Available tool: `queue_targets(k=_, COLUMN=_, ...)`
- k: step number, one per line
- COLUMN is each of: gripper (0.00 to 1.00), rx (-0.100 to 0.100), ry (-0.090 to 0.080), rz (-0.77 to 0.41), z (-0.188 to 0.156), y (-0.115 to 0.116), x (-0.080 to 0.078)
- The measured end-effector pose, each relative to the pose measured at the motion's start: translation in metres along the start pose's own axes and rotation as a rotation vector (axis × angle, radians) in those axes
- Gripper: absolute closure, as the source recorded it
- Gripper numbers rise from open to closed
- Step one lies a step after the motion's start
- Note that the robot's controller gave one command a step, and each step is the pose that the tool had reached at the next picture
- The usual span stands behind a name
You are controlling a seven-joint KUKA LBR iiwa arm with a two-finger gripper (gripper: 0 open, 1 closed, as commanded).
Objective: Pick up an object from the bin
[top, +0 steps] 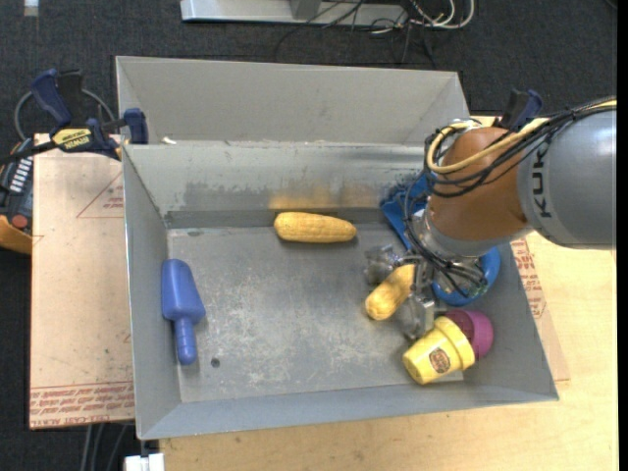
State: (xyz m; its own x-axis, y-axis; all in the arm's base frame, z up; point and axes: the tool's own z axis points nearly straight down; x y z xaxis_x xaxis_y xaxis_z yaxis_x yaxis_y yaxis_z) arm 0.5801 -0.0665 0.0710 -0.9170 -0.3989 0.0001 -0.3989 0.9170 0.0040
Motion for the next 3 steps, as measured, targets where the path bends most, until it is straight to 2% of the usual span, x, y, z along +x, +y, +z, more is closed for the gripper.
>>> queue_targets(k=1, gripper=0.0, rx=0.002, ry=-0.003, rz=-0.03, z=0.006, y=-0.0011, x=-0.0018)
queue_targets(k=2, gripper=1.0, rx=-0.002, ry=-0.003, rz=0.0, z=0.0002, y=0.0011, x=-0.0011)
queue_targets(k=3, gripper=1.0, rx=-0.002, ry=-0.003, rz=0.001, z=0.0002, y=0.0011, x=-0.0011)
